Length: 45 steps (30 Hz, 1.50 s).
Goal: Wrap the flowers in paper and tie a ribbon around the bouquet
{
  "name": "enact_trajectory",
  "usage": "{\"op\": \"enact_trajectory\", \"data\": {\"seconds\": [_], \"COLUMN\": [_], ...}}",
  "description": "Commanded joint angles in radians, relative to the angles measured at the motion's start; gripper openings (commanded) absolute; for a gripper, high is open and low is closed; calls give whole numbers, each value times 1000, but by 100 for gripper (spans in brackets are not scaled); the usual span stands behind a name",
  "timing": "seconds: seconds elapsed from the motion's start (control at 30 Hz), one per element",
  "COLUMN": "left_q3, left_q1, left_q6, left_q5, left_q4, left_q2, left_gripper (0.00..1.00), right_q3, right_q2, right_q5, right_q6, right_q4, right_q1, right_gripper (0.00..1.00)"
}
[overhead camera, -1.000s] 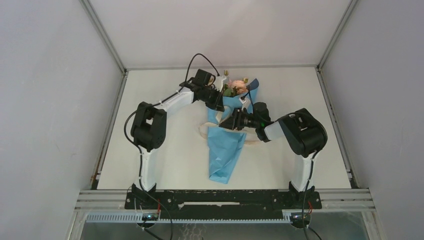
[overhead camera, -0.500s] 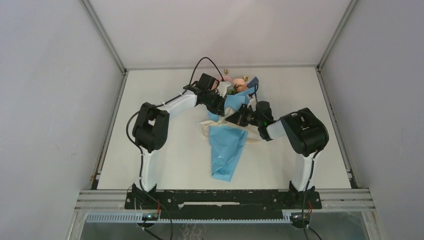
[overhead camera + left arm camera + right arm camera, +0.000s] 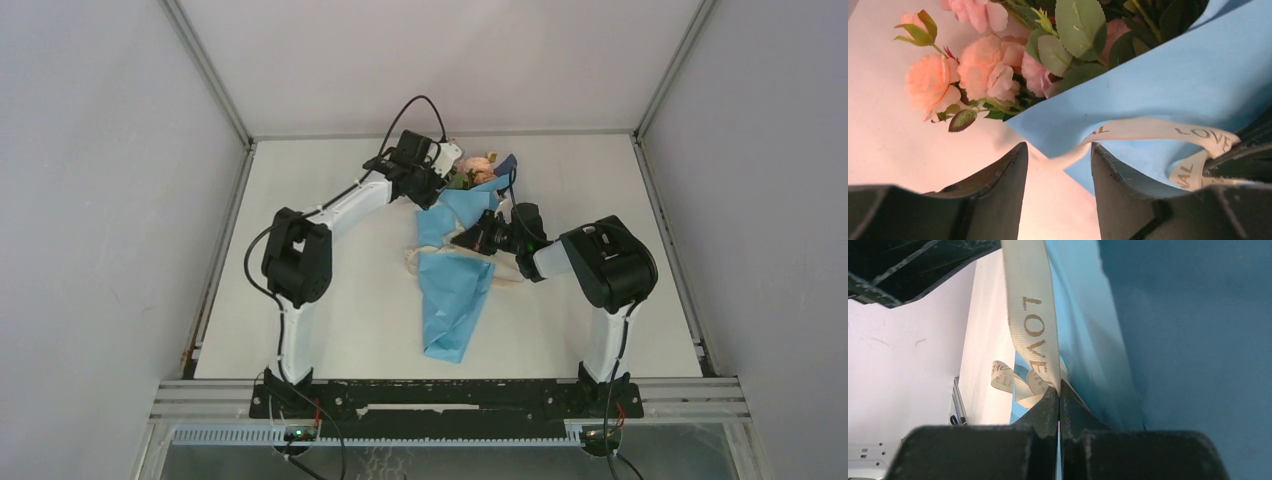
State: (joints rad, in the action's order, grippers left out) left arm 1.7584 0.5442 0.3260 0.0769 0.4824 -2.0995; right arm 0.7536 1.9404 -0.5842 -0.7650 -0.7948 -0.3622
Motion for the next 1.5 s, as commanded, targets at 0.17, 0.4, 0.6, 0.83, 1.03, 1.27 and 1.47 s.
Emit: {"op": "enact_trajectory", "data": {"seconds": [0.17,0.4,0.6,0.83,1.03,1.27,1.47], "left_q3": [-161,-173,-138,-130,-138,-142,-296], "left_q1": [98,111,112,112,111,111,110], "left_q6": [-61,-114,-123,-134,-129,-120,-86], "left_q5": [144,182,142,120,115,133,250], "left_q4": [120,130,96,40,19,1,11], "left_q2": [301,210,114,54,25,18,210], "left_gripper": [49,35,51,46,42,6,0], "right_q3": [3,3,3,3,2,2,4], "right_q2": [5,3,-14,-20,-41,-61,-81], "right_q5": [-6,-7,-6,-11,-10,-5,12], "right_q6": [-9,-11,0,3,20,33,35], "right_q4": [-18,-14,8,15,41,61,87], "right_q1": [0,0,0,1,3,9,40], "right_gripper": [1,0,0,0,0,0,1]}}
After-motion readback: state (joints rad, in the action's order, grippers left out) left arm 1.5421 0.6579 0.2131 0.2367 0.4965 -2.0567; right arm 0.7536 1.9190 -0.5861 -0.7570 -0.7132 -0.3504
